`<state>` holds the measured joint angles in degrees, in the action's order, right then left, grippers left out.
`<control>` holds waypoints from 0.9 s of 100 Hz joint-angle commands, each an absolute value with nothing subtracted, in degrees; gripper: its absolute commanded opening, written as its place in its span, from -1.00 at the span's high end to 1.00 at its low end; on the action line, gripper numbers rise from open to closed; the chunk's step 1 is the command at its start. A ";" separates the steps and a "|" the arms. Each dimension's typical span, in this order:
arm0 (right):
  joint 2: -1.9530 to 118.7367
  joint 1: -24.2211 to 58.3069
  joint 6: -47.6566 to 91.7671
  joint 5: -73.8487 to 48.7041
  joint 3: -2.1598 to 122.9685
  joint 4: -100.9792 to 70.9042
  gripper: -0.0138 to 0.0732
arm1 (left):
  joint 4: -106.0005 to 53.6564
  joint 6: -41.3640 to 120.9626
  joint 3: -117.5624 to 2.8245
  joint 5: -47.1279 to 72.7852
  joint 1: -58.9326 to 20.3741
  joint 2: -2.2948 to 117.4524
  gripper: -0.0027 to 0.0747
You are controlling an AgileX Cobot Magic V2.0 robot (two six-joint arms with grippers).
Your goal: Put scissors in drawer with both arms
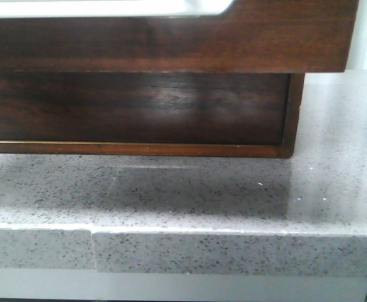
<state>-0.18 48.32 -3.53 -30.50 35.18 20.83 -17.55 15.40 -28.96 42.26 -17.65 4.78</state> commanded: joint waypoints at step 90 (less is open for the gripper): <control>0.72 47.85 -3.84 -25.98 36.14 22.13 0.79 | 2.51 -0.71 -1.44 5.74 -11.93 -2.09 0.98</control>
